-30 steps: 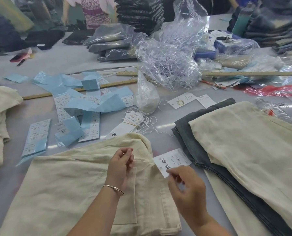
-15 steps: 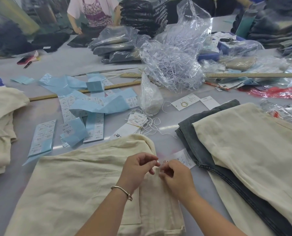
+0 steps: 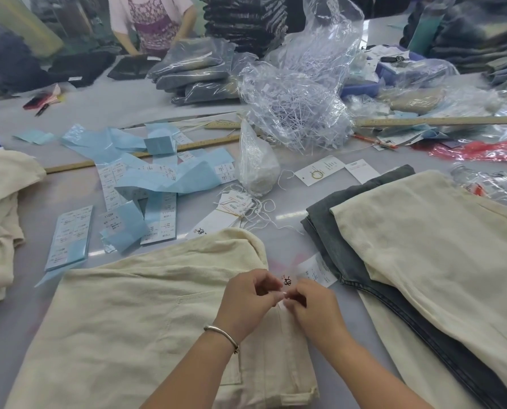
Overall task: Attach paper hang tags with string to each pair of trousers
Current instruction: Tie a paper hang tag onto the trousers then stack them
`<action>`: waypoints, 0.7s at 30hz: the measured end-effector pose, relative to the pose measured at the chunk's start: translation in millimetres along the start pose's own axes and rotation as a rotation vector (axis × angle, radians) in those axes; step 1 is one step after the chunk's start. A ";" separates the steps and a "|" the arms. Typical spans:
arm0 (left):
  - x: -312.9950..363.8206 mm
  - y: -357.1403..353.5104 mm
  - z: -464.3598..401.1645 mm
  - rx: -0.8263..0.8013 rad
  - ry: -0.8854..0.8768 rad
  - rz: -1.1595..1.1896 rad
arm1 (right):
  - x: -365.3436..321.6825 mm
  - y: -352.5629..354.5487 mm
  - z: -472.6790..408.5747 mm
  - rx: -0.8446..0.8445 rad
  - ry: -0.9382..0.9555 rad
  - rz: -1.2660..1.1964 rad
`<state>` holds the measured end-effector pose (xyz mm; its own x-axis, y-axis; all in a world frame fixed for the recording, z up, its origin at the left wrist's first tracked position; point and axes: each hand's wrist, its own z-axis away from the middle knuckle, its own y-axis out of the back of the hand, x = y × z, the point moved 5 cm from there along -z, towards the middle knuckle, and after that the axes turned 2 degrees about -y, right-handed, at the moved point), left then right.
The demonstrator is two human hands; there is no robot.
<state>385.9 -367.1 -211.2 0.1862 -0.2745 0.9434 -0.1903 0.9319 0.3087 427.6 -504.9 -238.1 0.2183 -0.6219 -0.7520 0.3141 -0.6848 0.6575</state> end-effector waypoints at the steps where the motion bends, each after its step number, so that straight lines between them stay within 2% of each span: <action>1: -0.3 1.0 -0.1 0.018 0.006 -0.001 | -0.3 -2.7 -0.4 -0.001 0.023 0.054; 4: -1.6 1.5 -0.2 0.031 0.029 -0.006 | -0.4 -11.6 -2.3 -0.051 0.049 0.159; 6: -1.0 1.6 0.2 0.039 0.028 -0.053 | -1.8 -12.6 -2.8 -0.074 0.036 0.112; 9: 4.5 3.0 0.6 0.041 -0.018 -0.132 | -5.9 -3.0 2.6 -0.042 -0.039 -0.174; 15: 15.0 1.5 1.8 -0.008 -0.049 -0.059 | -10.8 13.0 5.3 -0.068 -0.139 -0.703; 21: 16.4 1.3 1.6 0.005 -0.056 -0.089 | -5.9 15.1 3.2 -0.083 -0.170 -0.869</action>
<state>387.2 -370.8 -195.2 0.1489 -0.3694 0.9173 -0.1802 0.9019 0.3925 428.1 -512.8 -223.6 -0.2659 0.0522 -0.9626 0.3721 -0.9156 -0.1524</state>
